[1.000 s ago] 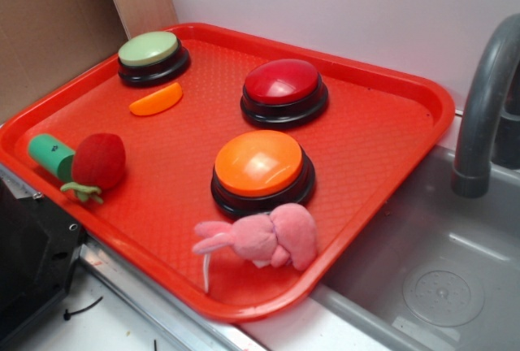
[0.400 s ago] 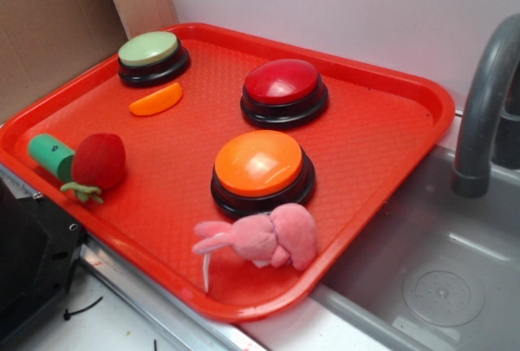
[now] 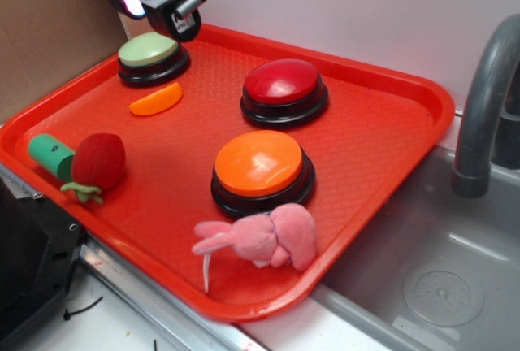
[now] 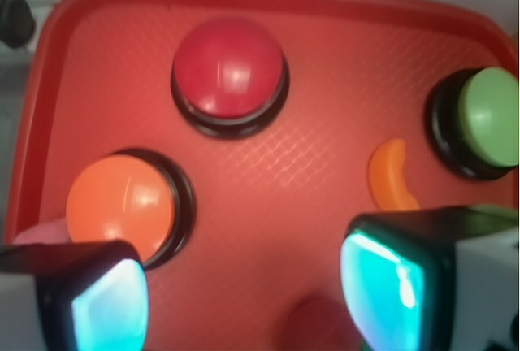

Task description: Push the red button.

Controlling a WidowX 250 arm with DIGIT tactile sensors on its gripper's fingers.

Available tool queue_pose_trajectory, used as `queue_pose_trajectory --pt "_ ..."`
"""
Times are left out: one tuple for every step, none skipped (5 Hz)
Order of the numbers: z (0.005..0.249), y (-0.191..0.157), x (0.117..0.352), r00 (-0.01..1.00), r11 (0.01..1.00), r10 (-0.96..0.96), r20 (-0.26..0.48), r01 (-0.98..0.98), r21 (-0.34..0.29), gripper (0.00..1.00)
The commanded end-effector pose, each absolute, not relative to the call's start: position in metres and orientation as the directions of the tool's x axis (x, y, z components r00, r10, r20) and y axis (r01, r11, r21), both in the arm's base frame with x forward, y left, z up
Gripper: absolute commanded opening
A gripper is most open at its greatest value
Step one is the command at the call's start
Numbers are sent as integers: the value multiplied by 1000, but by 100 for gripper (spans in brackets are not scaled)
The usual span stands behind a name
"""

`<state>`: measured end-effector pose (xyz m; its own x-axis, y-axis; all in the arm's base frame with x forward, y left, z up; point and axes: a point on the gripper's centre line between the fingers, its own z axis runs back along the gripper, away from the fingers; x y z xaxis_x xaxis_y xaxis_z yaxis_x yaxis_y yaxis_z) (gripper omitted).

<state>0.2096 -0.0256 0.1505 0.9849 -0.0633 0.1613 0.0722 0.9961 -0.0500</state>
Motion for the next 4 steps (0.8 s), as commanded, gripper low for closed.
queue_pose_trajectory --pt "161 -22 217 977 996 -63 205 75 -51 100" --pt "146 -42 248 968 995 -102 231 101 16 100" --pt "134 -54 271 957 994 -104 270 107 3 100" --pt "118 -55 289 961 995 -103 256 103 14 100"
